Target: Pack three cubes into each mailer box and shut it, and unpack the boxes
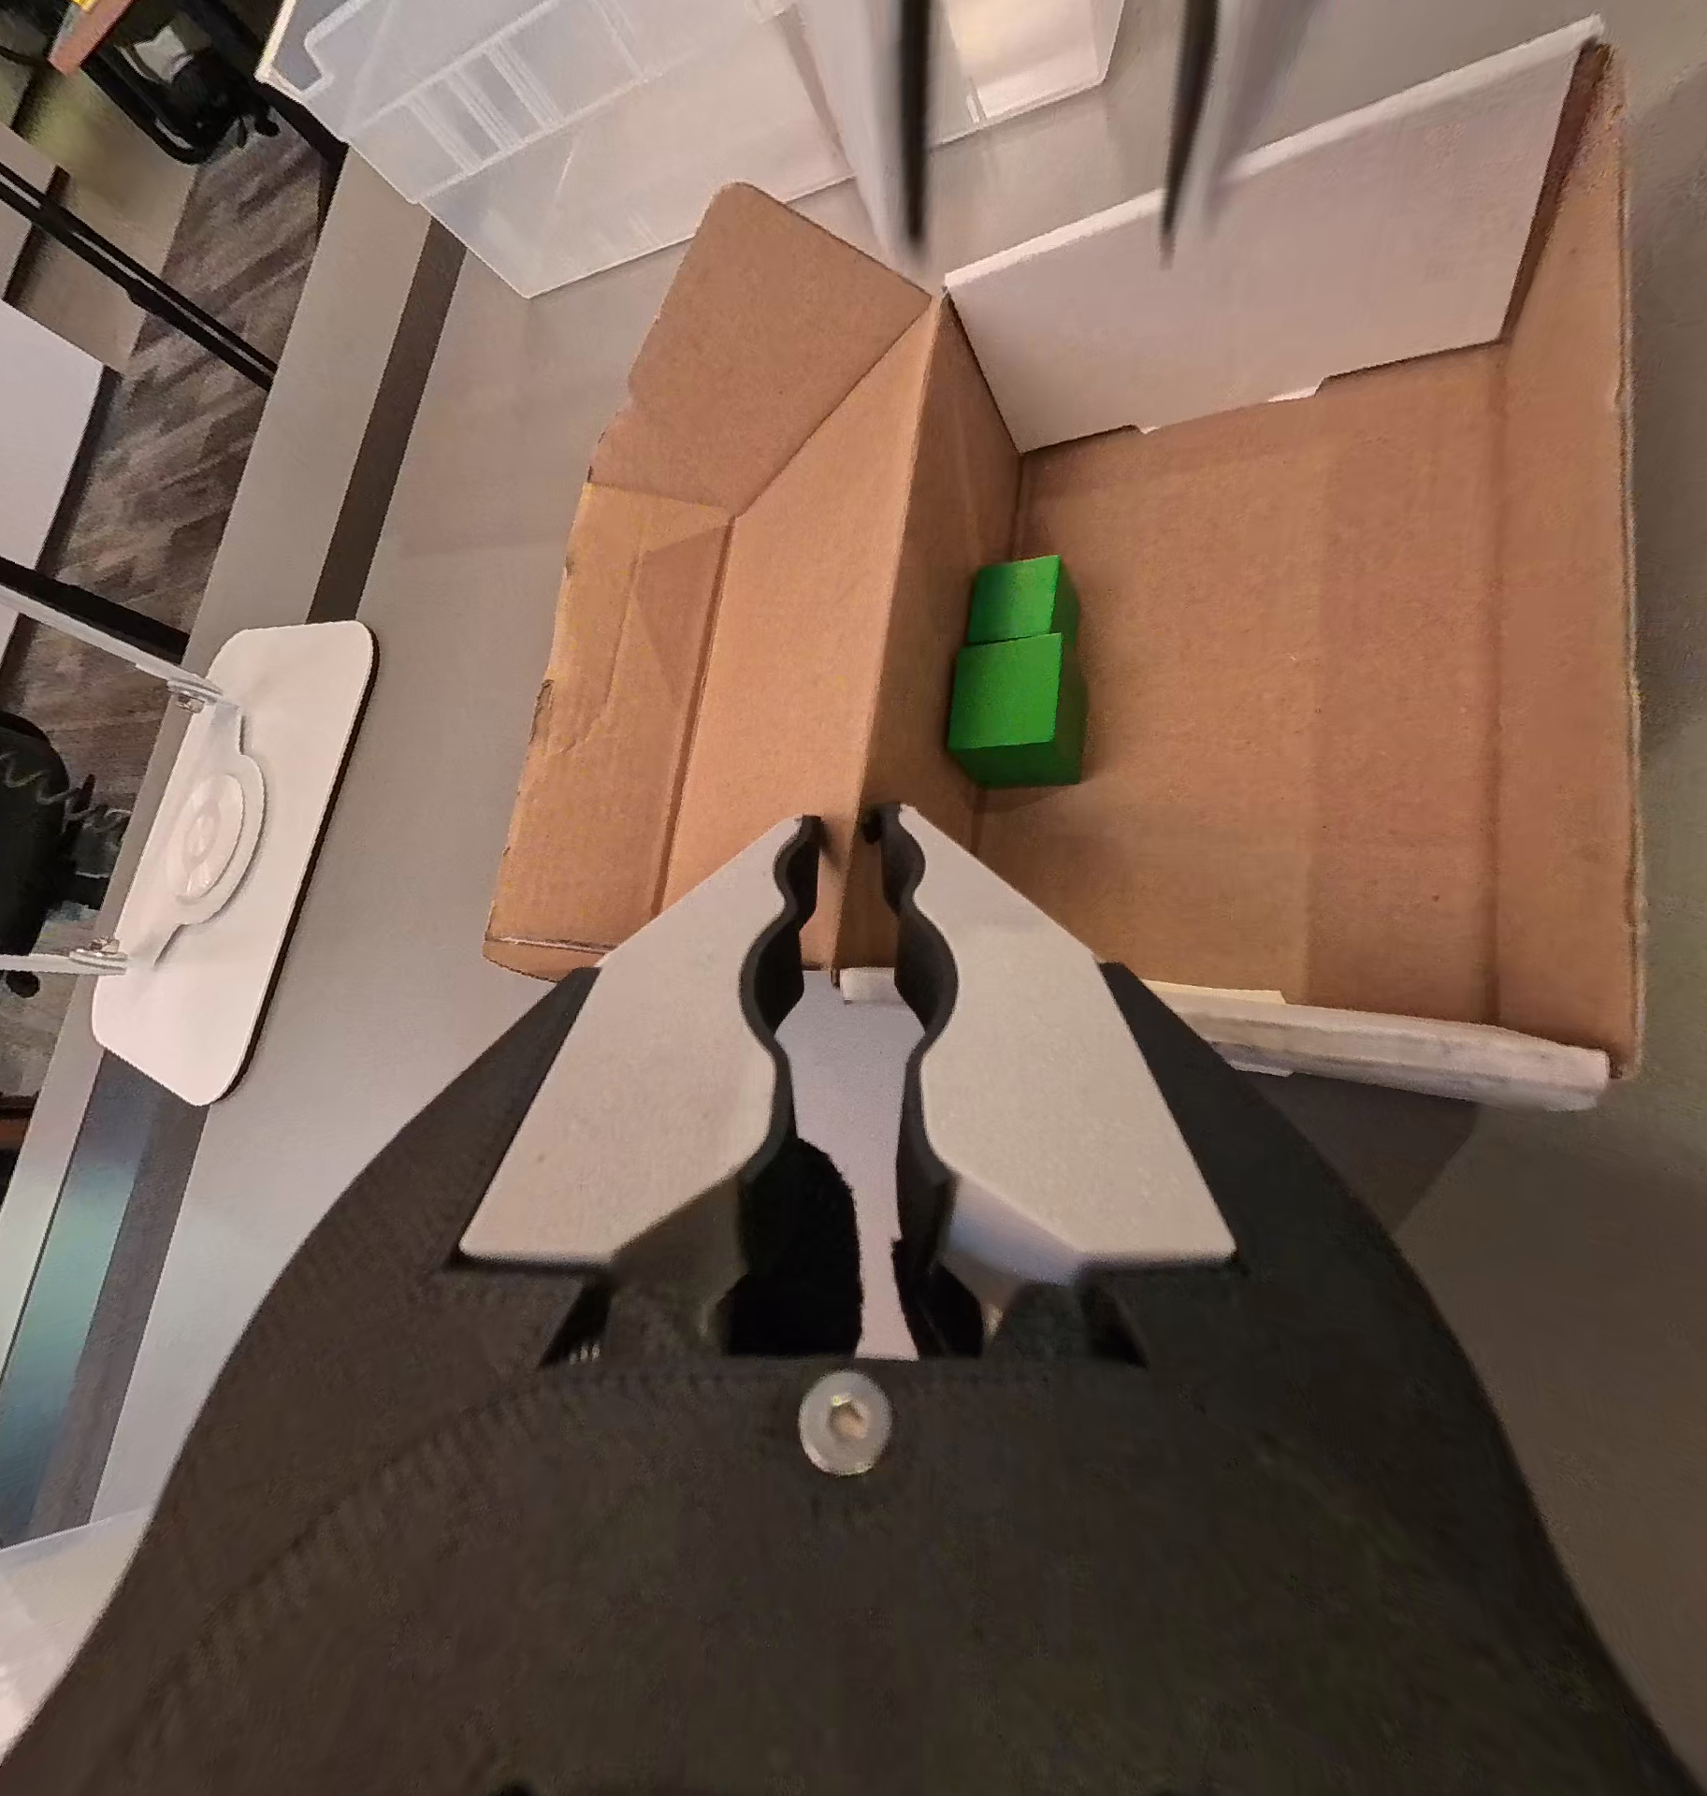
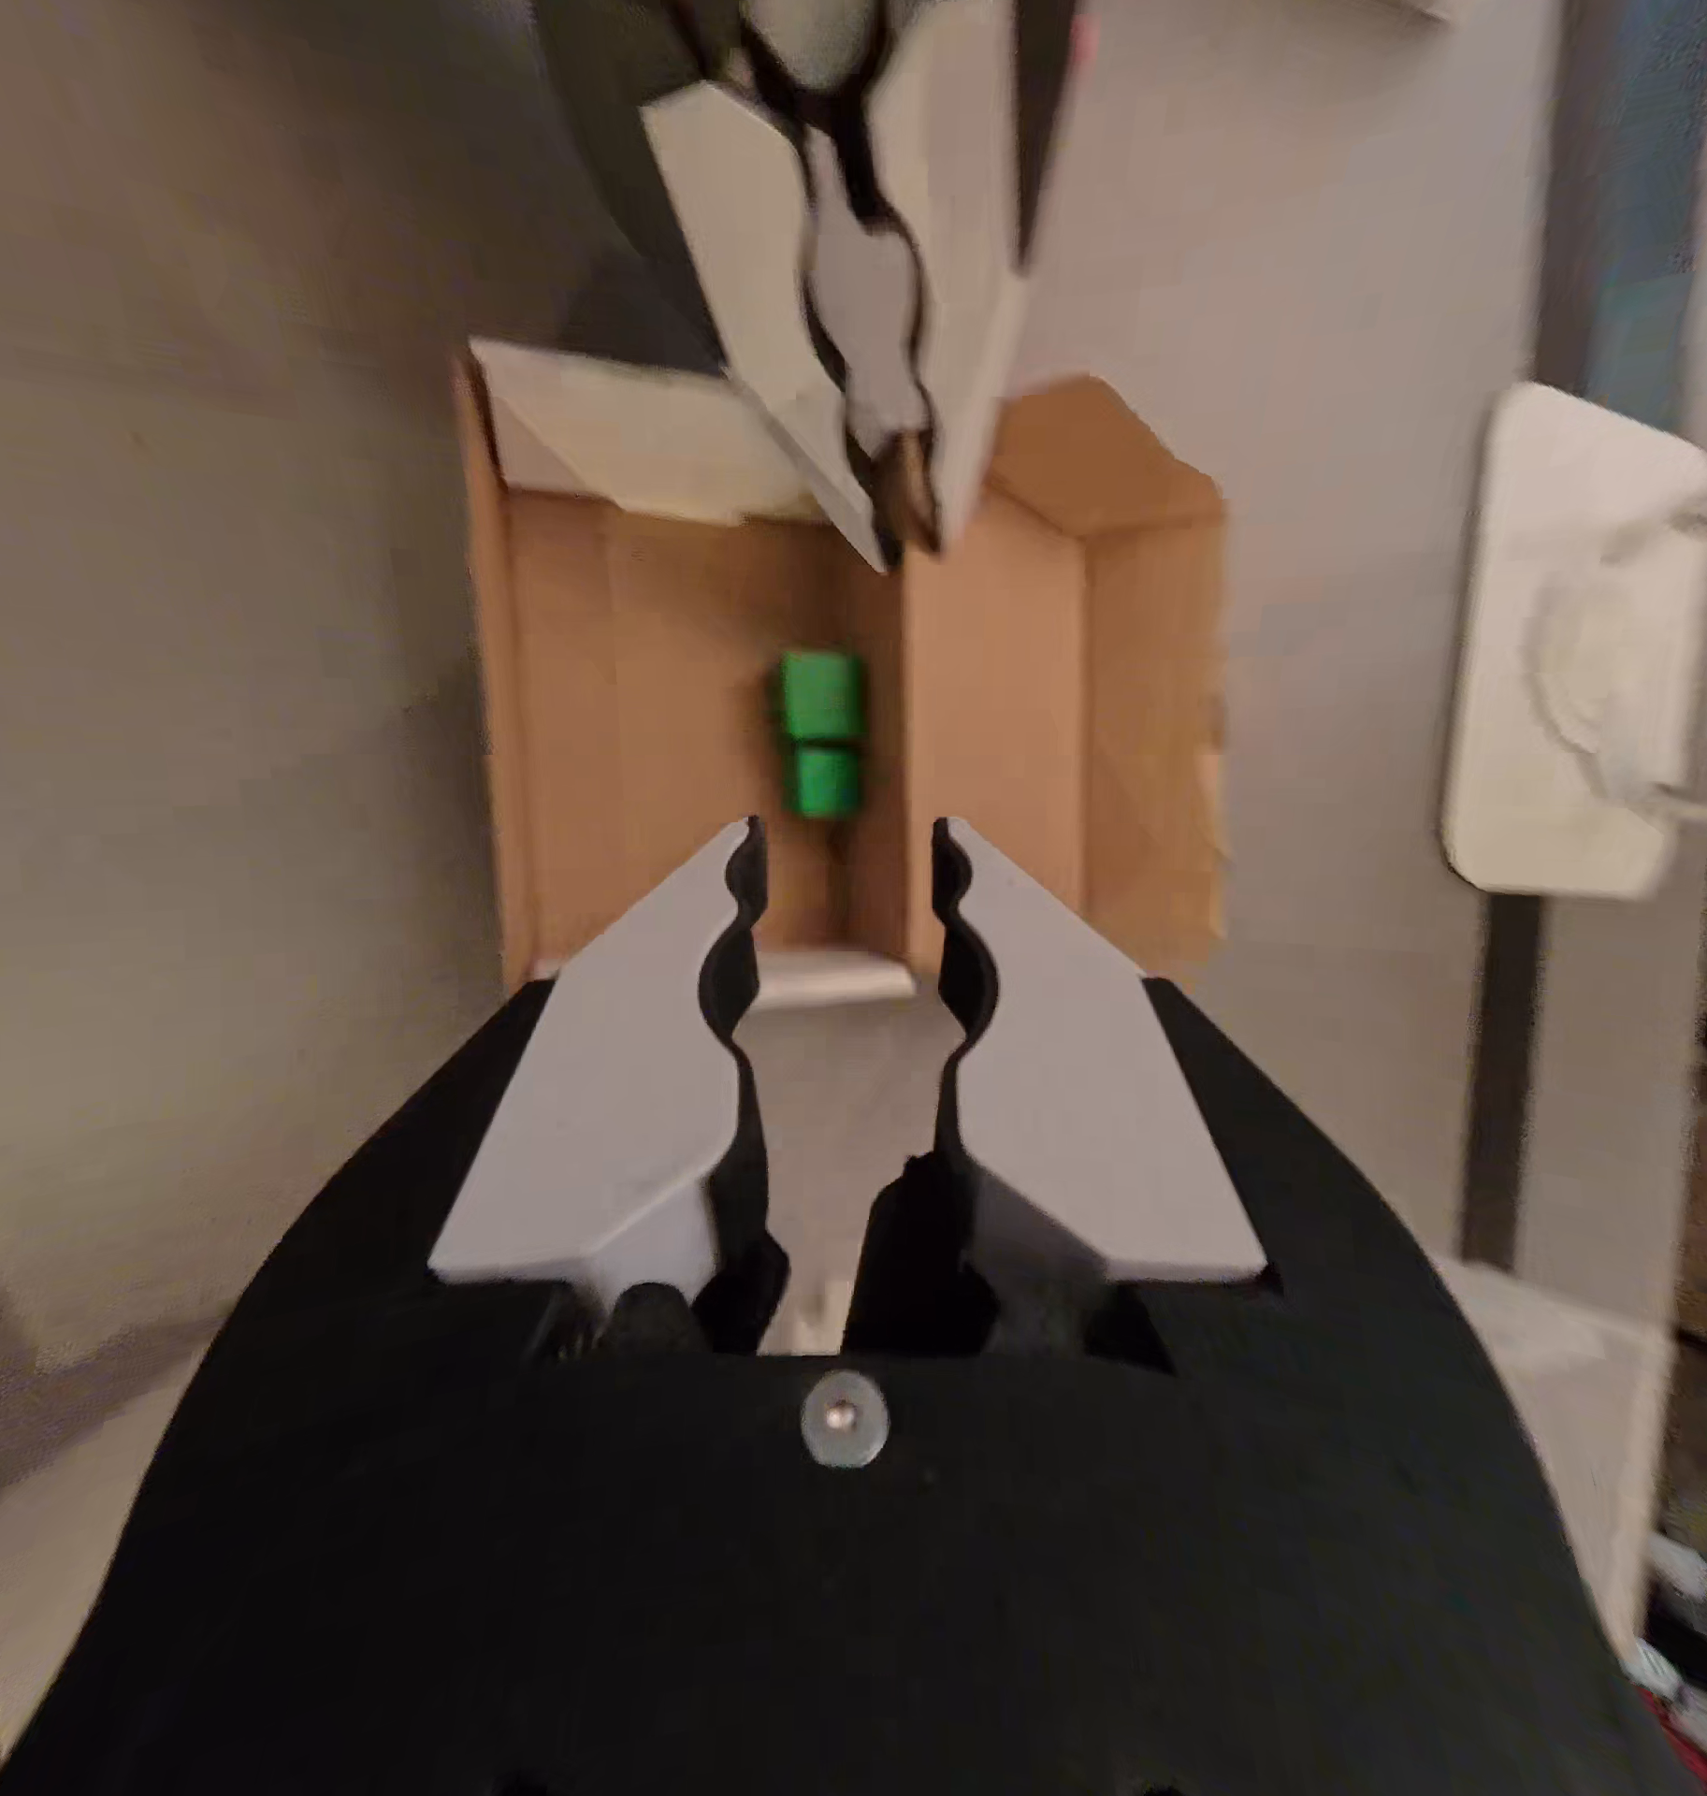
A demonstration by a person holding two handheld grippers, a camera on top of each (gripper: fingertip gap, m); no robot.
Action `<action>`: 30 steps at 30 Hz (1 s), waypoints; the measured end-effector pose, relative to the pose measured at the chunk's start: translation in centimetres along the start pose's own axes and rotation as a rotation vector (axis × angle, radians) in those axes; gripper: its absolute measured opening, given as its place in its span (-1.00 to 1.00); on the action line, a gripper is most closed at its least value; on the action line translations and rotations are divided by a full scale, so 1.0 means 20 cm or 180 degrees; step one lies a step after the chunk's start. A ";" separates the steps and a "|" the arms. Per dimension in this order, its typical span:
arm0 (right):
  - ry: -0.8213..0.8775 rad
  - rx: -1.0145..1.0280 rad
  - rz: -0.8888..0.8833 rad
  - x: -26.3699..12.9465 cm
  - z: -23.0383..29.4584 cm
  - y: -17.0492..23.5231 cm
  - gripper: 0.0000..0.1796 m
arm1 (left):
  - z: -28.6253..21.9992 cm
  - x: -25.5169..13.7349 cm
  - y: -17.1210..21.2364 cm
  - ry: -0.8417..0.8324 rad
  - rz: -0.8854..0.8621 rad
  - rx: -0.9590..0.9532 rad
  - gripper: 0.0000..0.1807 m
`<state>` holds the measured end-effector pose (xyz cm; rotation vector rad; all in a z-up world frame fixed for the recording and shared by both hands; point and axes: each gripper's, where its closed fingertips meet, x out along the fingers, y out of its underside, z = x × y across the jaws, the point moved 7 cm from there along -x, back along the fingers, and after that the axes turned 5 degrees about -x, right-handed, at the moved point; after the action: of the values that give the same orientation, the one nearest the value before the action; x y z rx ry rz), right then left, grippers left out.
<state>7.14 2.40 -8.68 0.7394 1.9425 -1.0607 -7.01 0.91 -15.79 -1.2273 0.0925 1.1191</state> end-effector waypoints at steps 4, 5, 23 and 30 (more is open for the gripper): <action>-0.0155 0.0054 0.0204 0.28 0.05 -0.03 -0.69 | 0.00 0.00 0.00 0.0000 -0.0031 -0.0021 -0.88; -0.0144 0.0055 0.0257 0.32 0.05 -0.02 -0.68 | 0.00 0.00 0.00 0.0013 -0.0057 -0.0032 -0.88; -0.0051 -0.0054 0.0476 0.43 0.08 -0.05 -0.60 | 0.00 0.00 0.01 0.0026 -0.0091 -0.0059 -0.88; -0.0185 0.0371 0.0200 0.40 0.05 -0.04 -0.72 | 0.00 0.00 0.01 0.0022 -0.0098 -0.0053 -0.88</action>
<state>2.59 2.11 -15.47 0.8191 1.8089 -1.1518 -7.22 0.87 -15.91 -1.2434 0.0693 1.0908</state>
